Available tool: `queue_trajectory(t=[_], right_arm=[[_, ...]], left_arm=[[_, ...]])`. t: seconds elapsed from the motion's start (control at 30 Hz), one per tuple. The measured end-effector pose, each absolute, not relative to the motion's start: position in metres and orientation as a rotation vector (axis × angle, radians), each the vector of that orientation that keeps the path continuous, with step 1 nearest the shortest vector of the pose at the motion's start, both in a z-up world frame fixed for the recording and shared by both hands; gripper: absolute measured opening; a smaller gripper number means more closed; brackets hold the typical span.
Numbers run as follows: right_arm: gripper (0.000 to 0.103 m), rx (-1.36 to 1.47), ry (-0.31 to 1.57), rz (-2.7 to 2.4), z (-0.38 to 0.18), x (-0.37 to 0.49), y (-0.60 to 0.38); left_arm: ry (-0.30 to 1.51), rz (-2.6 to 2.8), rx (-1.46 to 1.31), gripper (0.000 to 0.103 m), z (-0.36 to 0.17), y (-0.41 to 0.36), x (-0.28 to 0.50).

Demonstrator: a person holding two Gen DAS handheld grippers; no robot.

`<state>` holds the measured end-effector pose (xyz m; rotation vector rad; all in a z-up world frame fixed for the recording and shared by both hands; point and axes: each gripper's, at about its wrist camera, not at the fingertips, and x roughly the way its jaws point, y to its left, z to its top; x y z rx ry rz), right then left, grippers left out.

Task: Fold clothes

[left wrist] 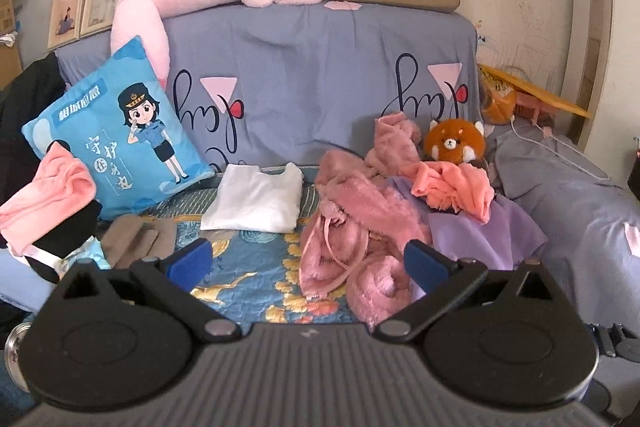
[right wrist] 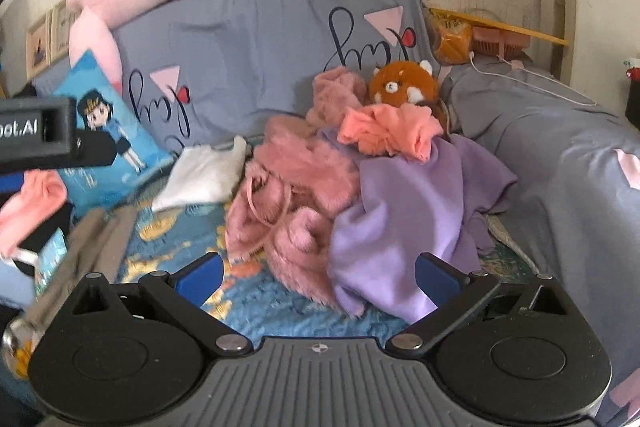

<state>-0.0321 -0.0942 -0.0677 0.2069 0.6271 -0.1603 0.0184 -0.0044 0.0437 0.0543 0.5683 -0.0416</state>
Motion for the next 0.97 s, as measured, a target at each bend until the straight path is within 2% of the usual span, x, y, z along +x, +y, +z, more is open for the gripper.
queue_trajectory(t=[0.5, 0.97], right_arm=[[0.103, 0.193, 0.736, -0.18, -0.104, -0.015, -0.095], [0.103, 0.237, 0.703, -0.242, -0.101, -0.004, -0.099]], left_arm=[[0.708, -0.059, 0.078, 0.103, -0.031, -0.006, 0.048], [0.745, -0.073, 0.035, 0.103, -0.047, 0.001, 0.072]])
